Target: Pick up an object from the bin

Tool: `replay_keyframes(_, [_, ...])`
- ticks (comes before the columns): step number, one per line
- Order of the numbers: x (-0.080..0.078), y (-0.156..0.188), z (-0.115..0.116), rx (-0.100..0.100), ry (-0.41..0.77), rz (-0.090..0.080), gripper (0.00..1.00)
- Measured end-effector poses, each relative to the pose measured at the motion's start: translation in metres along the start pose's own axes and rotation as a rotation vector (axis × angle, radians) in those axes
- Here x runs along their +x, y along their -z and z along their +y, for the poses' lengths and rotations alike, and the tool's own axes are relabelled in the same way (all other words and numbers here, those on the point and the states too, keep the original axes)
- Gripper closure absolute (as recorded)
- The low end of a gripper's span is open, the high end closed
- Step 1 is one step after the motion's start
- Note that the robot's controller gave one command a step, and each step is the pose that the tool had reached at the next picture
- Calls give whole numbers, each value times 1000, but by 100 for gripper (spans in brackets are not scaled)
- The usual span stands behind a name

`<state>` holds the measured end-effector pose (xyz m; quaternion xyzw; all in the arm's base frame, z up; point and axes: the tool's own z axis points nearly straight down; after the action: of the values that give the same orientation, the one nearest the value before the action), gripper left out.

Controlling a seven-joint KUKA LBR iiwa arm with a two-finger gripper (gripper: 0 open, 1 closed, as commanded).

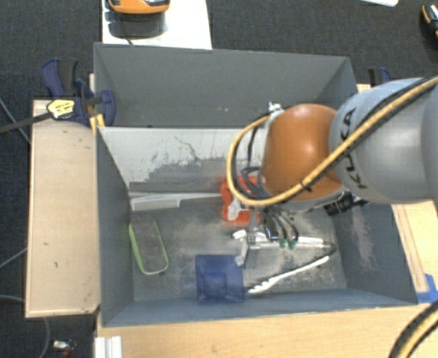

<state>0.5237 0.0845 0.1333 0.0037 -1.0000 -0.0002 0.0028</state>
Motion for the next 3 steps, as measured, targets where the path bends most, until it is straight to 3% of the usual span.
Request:
replay_keyframes(1, [-2, 4, 0, -1, -3, -7, 0])
replay_keyframes(2, [24, -52, 30, -2, 4, -11, 0])
replay_keyframes(3, [28, -79, 37, -3, 4, -12, 0])
